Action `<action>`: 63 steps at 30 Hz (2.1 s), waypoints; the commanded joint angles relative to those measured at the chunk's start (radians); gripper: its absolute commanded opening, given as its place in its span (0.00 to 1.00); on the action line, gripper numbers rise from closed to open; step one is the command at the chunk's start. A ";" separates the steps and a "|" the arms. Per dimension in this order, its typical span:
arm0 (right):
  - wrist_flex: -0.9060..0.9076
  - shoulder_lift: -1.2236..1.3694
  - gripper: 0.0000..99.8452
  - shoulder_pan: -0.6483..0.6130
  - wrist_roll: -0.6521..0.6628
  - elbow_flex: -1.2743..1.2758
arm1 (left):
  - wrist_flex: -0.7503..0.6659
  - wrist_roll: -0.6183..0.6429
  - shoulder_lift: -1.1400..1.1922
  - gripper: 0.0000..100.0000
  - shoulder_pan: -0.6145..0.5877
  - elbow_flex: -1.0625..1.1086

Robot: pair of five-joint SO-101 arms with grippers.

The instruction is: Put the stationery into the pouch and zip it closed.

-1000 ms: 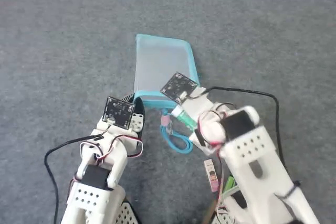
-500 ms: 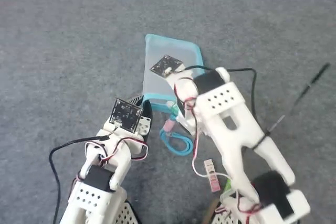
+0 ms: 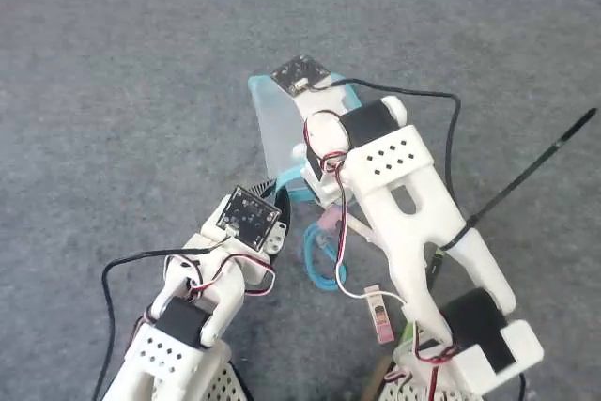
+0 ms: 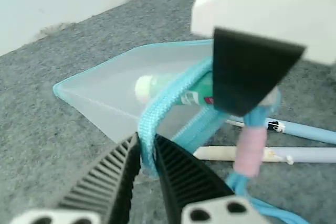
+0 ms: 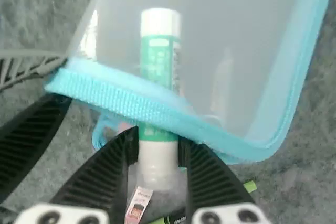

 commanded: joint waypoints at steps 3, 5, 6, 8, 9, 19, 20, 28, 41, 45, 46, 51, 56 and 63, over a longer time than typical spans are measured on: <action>-0.044 -0.033 0.12 0.001 -0.012 -0.071 | 0.000 -0.011 -0.014 0.01 0.014 -0.018; -0.027 -0.035 0.18 -0.001 -0.011 -0.075 | -0.002 -0.006 -0.015 0.01 -0.025 -0.021; -0.024 -0.035 0.20 -0.002 -0.005 -0.075 | -0.005 -0.006 -0.015 0.01 -0.041 -0.021; -0.019 -0.035 0.21 -0.013 0.023 -0.075 | -0.021 -0.005 -0.015 0.01 -0.068 -0.021; -0.018 -0.035 0.21 -0.016 0.031 -0.075 | -0.025 -0.003 -0.015 0.01 -0.078 -0.021; 0.113 -0.259 0.21 -0.001 0.130 -0.066 | -0.025 -0.002 -0.015 0.01 -0.152 -0.036; 0.137 -0.289 0.21 0.016 0.144 -0.054 | -0.025 0.011 -0.015 0.01 -0.181 -0.044; 0.113 -0.381 0.21 0.162 0.351 0.333 | -0.025 0.063 -0.015 0.01 -0.347 -0.076; -0.275 -0.375 0.21 0.371 0.439 0.706 | -0.021 0.061 -0.015 0.01 -0.356 -0.071; -0.312 -0.300 0.21 0.380 0.462 0.706 | -0.020 0.061 -0.015 0.01 -0.356 -0.071; -0.329 -0.271 0.21 0.380 0.459 0.706 | -0.020 0.061 -0.015 0.01 -0.356 -0.071; -0.400 -0.151 0.21 0.378 0.454 0.700 | -0.020 0.061 -0.015 0.01 -0.358 -0.070; -0.415 -0.081 0.20 0.380 0.456 0.700 | -0.020 0.061 -0.015 0.01 -0.354 -0.070; -0.450 -0.030 0.15 0.380 0.456 0.704 | -0.020 0.061 -0.015 0.01 -0.354 -0.070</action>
